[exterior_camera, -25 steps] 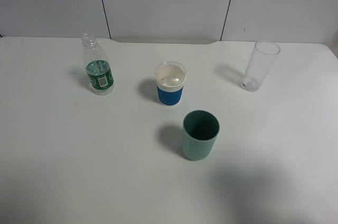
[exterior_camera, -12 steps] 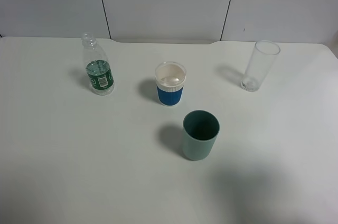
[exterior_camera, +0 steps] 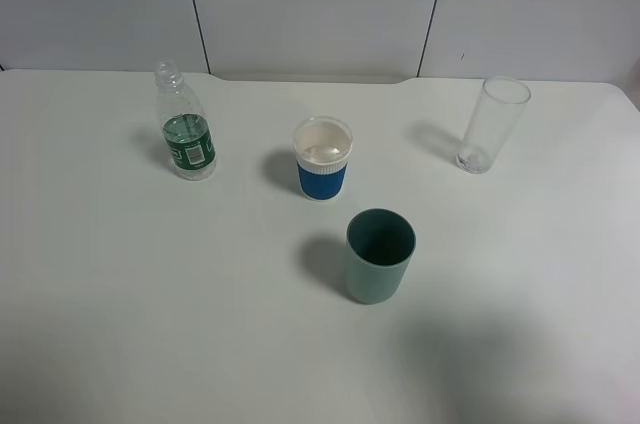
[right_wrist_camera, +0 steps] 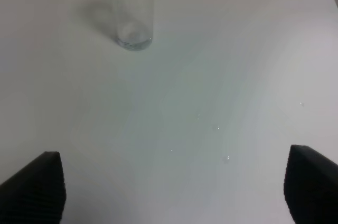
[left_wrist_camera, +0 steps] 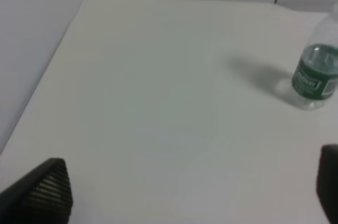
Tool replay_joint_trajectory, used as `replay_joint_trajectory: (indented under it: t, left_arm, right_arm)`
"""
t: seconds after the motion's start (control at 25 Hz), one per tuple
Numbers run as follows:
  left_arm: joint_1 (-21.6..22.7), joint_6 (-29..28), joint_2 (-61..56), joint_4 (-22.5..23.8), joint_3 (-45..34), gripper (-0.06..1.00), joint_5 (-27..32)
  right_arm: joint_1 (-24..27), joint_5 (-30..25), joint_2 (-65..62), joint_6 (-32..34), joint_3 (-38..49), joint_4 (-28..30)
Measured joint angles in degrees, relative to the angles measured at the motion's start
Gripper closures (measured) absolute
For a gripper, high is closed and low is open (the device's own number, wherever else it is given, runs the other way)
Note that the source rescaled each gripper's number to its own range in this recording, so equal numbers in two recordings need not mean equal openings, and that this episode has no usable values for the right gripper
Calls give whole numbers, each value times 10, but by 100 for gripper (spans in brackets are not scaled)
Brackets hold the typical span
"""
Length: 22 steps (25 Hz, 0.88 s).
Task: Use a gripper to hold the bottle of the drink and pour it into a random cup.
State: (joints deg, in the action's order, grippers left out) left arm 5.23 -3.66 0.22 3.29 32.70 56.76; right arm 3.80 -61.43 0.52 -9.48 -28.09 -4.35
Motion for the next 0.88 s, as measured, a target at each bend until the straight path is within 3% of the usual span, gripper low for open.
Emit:
replay_joint_trajectory:
  t: [0.44,0.6,0.88]
  left_arm:
    - [0,0,-5,-28,-22,-6,9]
    - [0,0,-5,0,-36,-6,32]
    - [0,0,-5,2,-37,-6,33]
  right_arm:
    - [0,0,0,0,0,0]
    - [0,0,0,0,0,0]
    - [0,0,0,0,0,0]
